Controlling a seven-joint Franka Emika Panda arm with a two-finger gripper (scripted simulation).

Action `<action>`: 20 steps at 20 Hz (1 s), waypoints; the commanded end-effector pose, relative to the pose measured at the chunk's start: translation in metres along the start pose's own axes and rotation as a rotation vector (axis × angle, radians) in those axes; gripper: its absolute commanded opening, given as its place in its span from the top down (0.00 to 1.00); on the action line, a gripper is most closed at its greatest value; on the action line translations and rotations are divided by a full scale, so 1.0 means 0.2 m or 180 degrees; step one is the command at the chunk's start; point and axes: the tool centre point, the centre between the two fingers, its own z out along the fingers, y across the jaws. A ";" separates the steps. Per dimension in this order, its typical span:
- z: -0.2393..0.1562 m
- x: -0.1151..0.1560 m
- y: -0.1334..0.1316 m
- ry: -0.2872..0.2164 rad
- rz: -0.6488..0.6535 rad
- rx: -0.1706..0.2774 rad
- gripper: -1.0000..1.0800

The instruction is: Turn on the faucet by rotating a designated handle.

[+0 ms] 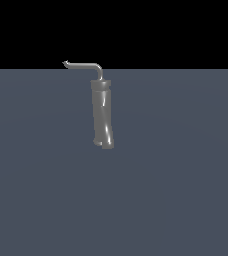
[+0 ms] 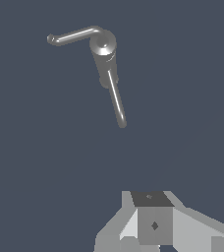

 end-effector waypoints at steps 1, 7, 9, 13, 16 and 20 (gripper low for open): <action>0.01 0.06 -0.02 -0.0014 0.0146 0.0034 1.00; 0.05 0.23 -0.08 -0.0059 0.0579 0.0110 1.00; 0.06 0.29 -0.10 -0.0076 0.0729 0.0129 1.00; 0.11 0.40 -0.14 -0.0110 0.1033 0.0157 1.00; 0.14 0.49 -0.18 -0.0134 0.1263 0.0168 1.00; 0.20 0.60 -0.23 -0.0163 0.1573 0.0171 1.00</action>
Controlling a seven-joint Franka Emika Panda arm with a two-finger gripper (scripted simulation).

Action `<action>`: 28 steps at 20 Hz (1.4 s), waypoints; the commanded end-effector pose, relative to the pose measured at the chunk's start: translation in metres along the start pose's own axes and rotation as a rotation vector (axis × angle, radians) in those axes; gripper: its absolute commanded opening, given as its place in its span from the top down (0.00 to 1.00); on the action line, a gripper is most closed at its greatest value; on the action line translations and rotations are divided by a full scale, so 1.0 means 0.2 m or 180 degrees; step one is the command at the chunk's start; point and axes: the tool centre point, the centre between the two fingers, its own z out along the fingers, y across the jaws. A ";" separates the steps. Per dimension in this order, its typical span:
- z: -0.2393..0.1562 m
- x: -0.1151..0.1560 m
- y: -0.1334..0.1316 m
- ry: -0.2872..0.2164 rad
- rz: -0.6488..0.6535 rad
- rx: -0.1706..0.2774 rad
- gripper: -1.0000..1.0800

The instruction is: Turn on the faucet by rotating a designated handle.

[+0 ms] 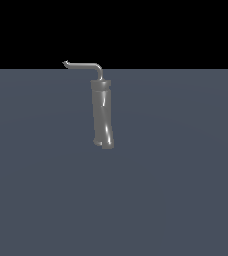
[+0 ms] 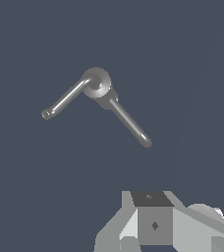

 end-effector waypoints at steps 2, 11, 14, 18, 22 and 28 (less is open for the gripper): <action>0.06 0.07 -0.08 -0.0016 0.0277 0.0002 1.00; 0.23 0.24 -0.29 -0.0018 0.0979 -0.0033 1.00; 0.29 0.29 -0.35 -0.0005 0.1211 -0.0052 1.00; 0.39 0.36 -0.44 0.0025 0.1519 -0.0080 1.00; 0.49 0.42 -0.53 0.0069 0.1821 -0.0109 1.00; 0.64 0.49 -0.65 0.0158 0.2238 -0.0148 1.00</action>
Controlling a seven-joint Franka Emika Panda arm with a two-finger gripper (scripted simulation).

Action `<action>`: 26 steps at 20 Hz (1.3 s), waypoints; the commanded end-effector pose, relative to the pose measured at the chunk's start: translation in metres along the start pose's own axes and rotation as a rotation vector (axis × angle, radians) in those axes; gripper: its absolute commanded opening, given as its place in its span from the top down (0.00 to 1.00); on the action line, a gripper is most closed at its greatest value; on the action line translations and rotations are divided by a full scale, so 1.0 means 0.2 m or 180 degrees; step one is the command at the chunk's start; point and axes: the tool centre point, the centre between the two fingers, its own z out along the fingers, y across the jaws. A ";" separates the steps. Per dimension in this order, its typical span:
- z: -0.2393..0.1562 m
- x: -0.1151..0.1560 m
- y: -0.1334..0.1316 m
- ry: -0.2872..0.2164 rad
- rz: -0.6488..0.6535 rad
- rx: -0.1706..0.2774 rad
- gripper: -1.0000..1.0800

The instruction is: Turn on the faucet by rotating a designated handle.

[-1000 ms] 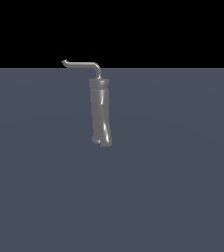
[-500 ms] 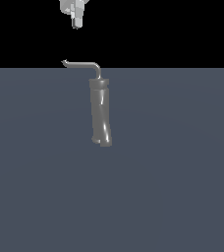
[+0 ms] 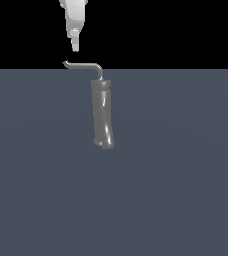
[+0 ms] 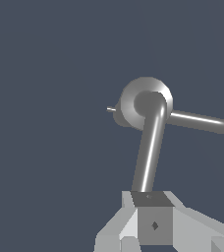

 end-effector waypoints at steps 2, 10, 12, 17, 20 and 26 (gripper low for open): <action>0.08 -0.02 -0.07 0.0051 0.0214 -0.0002 1.00; 0.19 -0.04 -0.17 0.0132 0.0503 0.0001 1.00; 0.20 -0.05 -0.18 0.0142 0.0538 0.0002 1.00; 0.22 -0.05 -0.19 0.0151 0.0566 0.0004 1.00; 0.22 -0.05 -0.19 0.0150 0.0563 0.0002 1.00; 0.22 -0.07 -0.12 0.0150 0.0563 0.0002 1.00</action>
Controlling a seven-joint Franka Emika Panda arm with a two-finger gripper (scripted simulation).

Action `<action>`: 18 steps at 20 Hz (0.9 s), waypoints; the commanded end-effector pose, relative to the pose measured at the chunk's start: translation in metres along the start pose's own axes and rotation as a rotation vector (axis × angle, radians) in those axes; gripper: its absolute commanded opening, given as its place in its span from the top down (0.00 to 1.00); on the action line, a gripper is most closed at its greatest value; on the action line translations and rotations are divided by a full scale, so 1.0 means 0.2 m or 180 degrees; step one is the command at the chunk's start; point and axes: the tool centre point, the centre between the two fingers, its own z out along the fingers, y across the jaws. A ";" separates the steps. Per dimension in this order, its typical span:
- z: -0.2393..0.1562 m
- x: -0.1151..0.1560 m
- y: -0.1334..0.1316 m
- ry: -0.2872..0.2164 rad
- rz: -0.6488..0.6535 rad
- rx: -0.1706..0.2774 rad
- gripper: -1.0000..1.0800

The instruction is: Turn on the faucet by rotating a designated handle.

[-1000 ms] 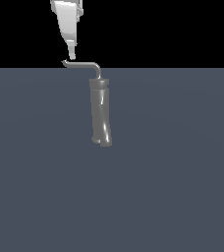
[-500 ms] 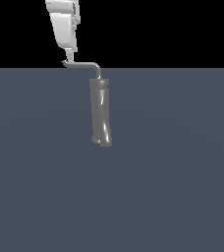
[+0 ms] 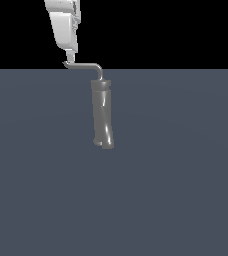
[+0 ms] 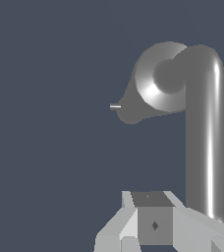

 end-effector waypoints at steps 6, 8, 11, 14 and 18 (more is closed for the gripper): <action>0.00 -0.01 0.09 0.0000 0.0000 0.0001 1.00; 0.00 -0.01 0.12 0.0000 0.0000 0.0001 1.00; 0.00 -0.01 0.16 0.0000 0.0001 0.0001 1.00; 0.00 -0.01 0.20 0.0000 0.0001 0.0001 1.00; 0.00 -0.01 0.25 0.0000 0.0001 0.0001 1.00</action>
